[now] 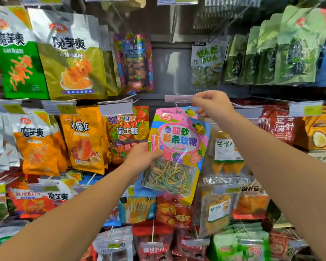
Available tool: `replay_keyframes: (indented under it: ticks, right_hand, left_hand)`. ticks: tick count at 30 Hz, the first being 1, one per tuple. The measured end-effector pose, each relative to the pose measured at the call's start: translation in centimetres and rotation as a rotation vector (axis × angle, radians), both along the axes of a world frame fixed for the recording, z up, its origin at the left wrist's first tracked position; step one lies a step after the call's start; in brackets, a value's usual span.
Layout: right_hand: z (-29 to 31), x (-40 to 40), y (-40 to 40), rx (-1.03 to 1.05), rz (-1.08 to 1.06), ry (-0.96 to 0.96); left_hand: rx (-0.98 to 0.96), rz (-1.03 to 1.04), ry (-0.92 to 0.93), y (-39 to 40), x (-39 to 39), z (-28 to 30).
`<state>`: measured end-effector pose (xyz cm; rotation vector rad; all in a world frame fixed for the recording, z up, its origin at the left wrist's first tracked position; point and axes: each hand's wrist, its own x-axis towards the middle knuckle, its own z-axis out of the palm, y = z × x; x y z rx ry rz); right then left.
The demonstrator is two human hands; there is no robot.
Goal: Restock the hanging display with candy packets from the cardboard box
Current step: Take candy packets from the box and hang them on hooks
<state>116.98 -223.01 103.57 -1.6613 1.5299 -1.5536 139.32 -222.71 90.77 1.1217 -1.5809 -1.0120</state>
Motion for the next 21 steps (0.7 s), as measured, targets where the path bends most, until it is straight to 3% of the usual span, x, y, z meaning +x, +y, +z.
replay_keyframes:
  ticks: [7,21]
  right_hand:
    - [0.5,-0.9,-2.6,-0.099,-0.212,0.199]
    - [0.3,-1.1,-3.7,-0.172,-0.24,0.198]
  left_hand:
    - [-0.026,0.048,0.133,-1.1,-1.4,-0.9]
    - [0.08,0.09,0.232,-3.2,-4.6,-0.3]
